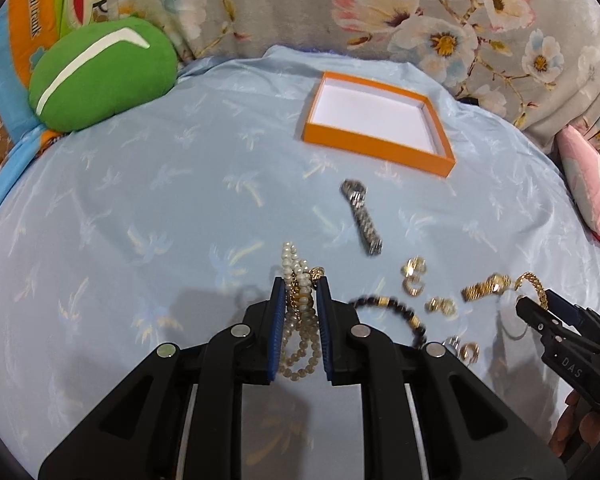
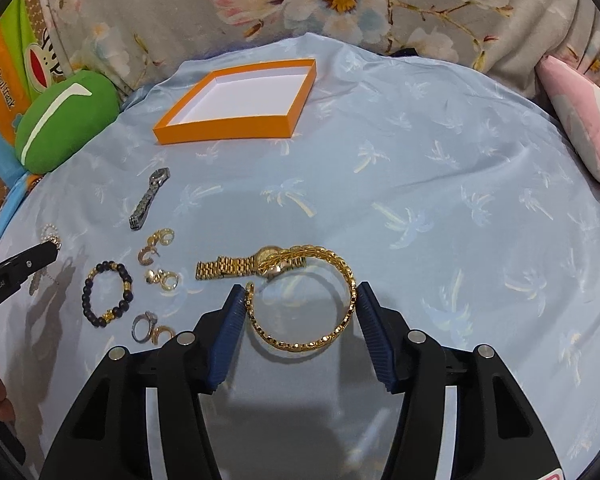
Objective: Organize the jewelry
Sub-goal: 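Carry the gold chain bangle to the orange box with the right tool while the left lifts pearls, then release the bangle in the orange box with the right tool while the left drops the pearls in, then close the right tool on the gold watch band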
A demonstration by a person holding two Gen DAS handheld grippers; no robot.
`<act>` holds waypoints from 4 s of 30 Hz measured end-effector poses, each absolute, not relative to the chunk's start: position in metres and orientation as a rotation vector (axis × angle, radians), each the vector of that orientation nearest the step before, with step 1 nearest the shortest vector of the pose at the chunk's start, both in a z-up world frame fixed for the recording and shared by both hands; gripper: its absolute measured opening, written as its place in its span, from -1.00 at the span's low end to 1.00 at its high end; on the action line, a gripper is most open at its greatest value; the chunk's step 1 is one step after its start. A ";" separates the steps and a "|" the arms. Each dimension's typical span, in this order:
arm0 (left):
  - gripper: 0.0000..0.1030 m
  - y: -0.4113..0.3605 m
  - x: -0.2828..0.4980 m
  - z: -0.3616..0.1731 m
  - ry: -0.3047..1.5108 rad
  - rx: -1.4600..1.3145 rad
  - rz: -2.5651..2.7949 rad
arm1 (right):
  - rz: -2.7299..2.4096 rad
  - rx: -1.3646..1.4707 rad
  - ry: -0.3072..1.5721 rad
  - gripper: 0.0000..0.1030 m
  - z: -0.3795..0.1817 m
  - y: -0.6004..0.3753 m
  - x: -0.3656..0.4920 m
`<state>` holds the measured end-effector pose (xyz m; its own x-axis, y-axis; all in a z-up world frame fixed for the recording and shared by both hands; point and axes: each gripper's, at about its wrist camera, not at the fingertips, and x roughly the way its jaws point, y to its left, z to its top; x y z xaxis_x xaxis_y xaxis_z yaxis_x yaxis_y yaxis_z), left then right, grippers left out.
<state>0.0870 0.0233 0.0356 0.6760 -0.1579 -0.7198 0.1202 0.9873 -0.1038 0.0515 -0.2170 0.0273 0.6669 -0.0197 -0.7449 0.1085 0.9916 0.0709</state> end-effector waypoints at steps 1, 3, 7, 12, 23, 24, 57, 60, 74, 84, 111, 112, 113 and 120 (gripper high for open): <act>-0.71 0.021 0.094 0.040 0.805 -0.051 -0.164 | -0.065 0.115 0.836 0.07 0.030 -0.217 0.057; -0.71 0.015 0.110 0.047 0.798 -0.056 -0.186 | -0.044 0.128 0.831 0.07 0.036 -0.219 0.075; -0.71 -0.002 0.155 0.062 0.780 -0.063 -0.232 | -0.021 0.130 0.796 0.07 0.052 -0.221 0.118; -0.71 -0.029 0.216 0.074 0.746 -0.033 -0.273 | 0.008 0.156 0.764 0.07 0.070 -0.227 0.188; -0.71 -0.077 0.350 0.065 0.725 0.020 -0.279 | -0.017 0.093 0.729 0.07 0.078 -0.228 0.341; -0.71 -0.079 0.360 0.061 0.731 0.017 -0.274 | -0.019 0.093 0.736 0.07 0.074 -0.229 0.349; -0.06 -0.030 0.308 0.007 0.882 -0.090 -0.250 | 0.087 0.163 0.879 -0.93 0.013 -0.219 0.283; -0.06 -0.036 0.294 0.007 0.886 -0.079 -0.263 | 0.069 0.166 0.880 -0.93 0.014 -0.226 0.274; 0.16 -0.033 0.244 0.037 0.796 -0.040 -0.228 | 0.041 0.146 0.770 -0.73 0.059 -0.233 0.220; 0.42 0.013 0.154 0.043 0.797 -0.061 -0.190 | 0.061 0.095 0.805 -0.21 0.043 -0.248 0.099; 0.45 0.015 0.067 0.001 0.933 -0.087 -0.202 | 0.189 -0.038 0.968 -0.49 0.011 -0.199 0.062; 0.45 0.016 0.068 0.001 0.935 -0.091 -0.201 | 0.189 -0.036 0.977 -0.49 0.011 -0.197 0.058; 0.45 0.017 0.068 0.000 0.936 -0.093 -0.199 | 0.190 -0.029 0.986 -0.49 0.012 -0.195 0.054; 0.45 0.017 0.074 0.004 0.930 -0.106 -0.197 | 0.172 0.040 0.968 -0.42 0.011 -0.195 0.055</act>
<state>0.0735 0.0173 0.0042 0.5818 -0.2141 -0.7847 0.1228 0.9768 -0.1755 0.0547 -0.1946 0.0113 0.5543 0.1631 -0.8162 -0.1277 0.9857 0.1103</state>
